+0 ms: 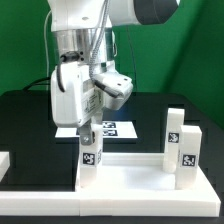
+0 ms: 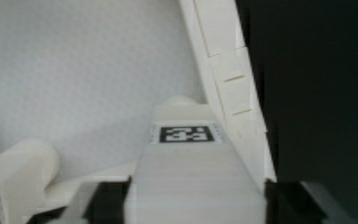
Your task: Assemble desk
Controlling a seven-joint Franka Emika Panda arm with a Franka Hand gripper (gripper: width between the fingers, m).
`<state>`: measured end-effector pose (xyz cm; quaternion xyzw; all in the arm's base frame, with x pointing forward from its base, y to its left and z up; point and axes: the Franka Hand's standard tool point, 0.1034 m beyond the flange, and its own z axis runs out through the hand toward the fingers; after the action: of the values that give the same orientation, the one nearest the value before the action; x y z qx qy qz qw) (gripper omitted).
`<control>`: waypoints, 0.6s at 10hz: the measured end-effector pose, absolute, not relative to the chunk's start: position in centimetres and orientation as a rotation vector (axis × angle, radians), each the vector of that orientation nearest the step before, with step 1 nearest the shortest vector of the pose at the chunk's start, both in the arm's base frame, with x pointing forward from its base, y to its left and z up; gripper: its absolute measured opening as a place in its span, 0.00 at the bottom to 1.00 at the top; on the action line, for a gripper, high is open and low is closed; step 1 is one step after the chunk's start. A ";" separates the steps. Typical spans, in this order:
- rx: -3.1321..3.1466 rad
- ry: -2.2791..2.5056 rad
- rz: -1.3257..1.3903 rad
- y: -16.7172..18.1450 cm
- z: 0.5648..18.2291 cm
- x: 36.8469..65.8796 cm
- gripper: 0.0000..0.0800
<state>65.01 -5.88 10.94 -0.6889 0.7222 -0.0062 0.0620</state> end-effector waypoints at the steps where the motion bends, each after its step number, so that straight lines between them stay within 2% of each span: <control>1: -2.206 2.061 -0.025 -5.7 10.8 65.0 0.57; 2: -2.248 2.016 -0.030 -5.8 10.8 65.0 0.76; 4: -2.365 1.881 -0.041 -5.8 10.8 64.9 0.80; 6: -2.702 1.468 -0.079 -5.6 10.8 65.0 0.81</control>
Offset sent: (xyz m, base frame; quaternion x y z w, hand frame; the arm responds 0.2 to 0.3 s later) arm 0.0000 0.0000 0.0000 0.0000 0.0000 -0.1938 0.9810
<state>64.97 -5.57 10.81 -0.8779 0.4770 -0.0255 0.0328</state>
